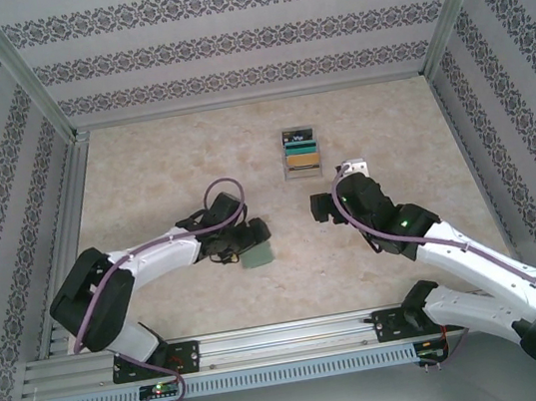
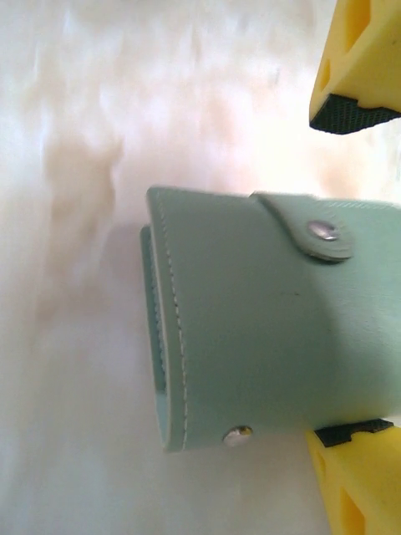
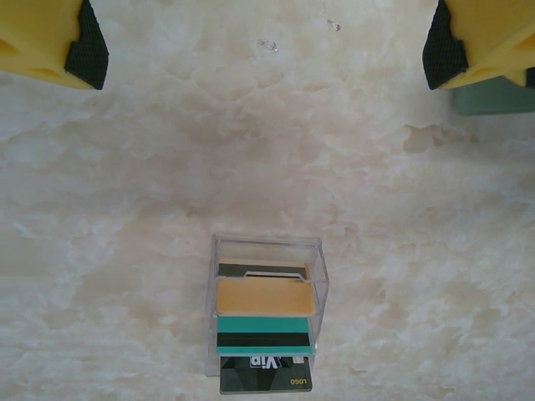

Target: Take the credit cards out of the card holder

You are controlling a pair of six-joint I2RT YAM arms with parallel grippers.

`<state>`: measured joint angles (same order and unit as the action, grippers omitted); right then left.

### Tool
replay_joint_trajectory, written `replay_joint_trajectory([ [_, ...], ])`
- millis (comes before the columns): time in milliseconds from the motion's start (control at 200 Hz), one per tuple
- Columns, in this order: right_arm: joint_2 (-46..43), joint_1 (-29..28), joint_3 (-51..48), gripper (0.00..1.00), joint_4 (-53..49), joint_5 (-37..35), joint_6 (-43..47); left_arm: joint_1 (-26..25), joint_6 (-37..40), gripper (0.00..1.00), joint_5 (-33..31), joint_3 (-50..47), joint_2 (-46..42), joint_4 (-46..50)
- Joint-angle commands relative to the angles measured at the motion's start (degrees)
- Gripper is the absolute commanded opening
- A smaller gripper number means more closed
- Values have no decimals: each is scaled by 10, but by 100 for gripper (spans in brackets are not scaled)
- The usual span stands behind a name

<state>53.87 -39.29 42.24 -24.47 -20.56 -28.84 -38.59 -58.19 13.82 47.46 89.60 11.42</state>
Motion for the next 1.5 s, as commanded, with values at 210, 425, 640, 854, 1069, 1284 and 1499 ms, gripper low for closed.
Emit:
replay_joint_trajectory([
  [210,16,-12,8,98,-30,6,-11,-18,-32,92,44,38,29,-68],
  [425,105,-30,46,97,-32,66,4,-6,17,99,-57,58,-54,90],
  [640,228,-70,109,69,-38,89,10,22,22,99,-155,35,-166,196],
  [854,361,-96,188,53,-71,99,24,24,22,99,-200,12,-224,240],
  [1069,449,-113,233,46,-80,101,33,24,4,99,-202,-18,-260,234],
  [1284,497,-117,255,40,-86,96,44,24,3,99,-195,-24,-266,232],
  [1499,517,-117,250,43,-92,94,44,24,4,99,-194,-24,-262,228],
])
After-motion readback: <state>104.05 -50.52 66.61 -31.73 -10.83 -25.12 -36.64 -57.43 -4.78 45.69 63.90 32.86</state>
